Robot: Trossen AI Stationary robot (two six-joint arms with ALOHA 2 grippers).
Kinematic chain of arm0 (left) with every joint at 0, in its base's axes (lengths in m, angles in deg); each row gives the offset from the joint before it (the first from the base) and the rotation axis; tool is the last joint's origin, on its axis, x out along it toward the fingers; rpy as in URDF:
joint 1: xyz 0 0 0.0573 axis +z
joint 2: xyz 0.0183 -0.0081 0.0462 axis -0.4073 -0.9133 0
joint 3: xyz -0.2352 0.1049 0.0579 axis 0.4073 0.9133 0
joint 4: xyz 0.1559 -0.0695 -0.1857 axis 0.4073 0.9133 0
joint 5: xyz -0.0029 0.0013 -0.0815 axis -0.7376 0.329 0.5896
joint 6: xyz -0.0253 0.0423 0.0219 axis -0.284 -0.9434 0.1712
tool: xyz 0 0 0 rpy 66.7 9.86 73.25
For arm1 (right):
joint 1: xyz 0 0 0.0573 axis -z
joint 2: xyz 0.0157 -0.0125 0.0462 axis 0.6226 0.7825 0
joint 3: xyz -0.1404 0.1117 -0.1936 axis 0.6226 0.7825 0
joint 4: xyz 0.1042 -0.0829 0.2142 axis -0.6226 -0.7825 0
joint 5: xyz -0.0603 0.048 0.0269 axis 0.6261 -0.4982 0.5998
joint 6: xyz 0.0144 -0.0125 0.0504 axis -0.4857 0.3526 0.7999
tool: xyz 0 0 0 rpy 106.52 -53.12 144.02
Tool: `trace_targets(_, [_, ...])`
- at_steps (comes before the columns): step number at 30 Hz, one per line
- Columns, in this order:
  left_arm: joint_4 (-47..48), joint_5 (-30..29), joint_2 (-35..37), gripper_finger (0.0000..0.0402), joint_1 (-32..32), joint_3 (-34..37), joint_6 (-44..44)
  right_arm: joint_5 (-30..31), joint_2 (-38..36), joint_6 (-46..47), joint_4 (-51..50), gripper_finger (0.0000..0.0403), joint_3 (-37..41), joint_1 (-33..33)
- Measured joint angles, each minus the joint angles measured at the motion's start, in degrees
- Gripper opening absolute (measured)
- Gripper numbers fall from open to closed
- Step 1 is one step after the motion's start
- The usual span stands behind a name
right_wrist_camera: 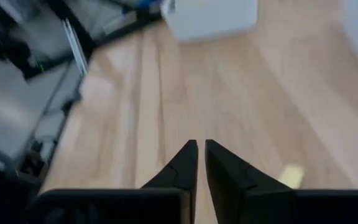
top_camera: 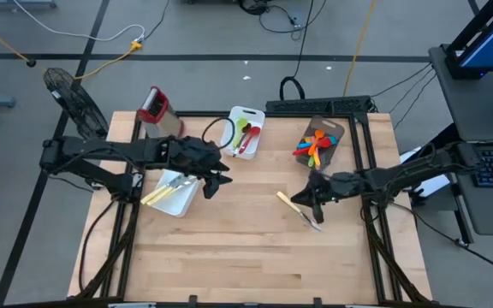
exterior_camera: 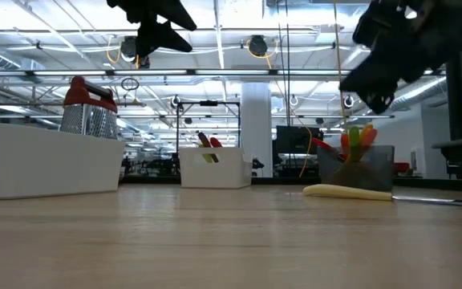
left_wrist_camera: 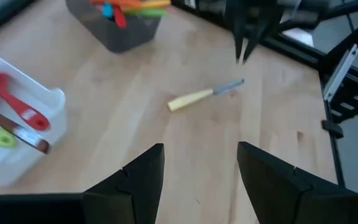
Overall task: Pick & Place Kitchen Items
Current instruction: Put the yellow knife into the bottom white bin
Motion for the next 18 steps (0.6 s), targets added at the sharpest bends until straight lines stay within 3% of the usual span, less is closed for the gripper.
trace_targets(6, [0.76,-0.46,2.77,0.0209,1.96,0.00,-0.37,-4.36,7.53,0.30,-1.02,0.0036,0.00,0.81])
trace_targets(12, [3.56,-0.32,5.33,0.0209,3.37,-0.02,-0.15,-13.80,12.40,1.69,-1.99,0.0094,-1.99,3.25])
trace_targets(15, [5.38,-0.36,5.60,0.0209,3.76,-0.02,-0.12,-20.32,14.48,-1.31,-10.09,0.0121,-5.12,4.17])
trace_targets(18, [8.73,-0.37,6.20,0.0209,3.97,0.00,-0.04,-20.91,16.32,-6.18,-21.73,0.0133,-9.87,4.25])
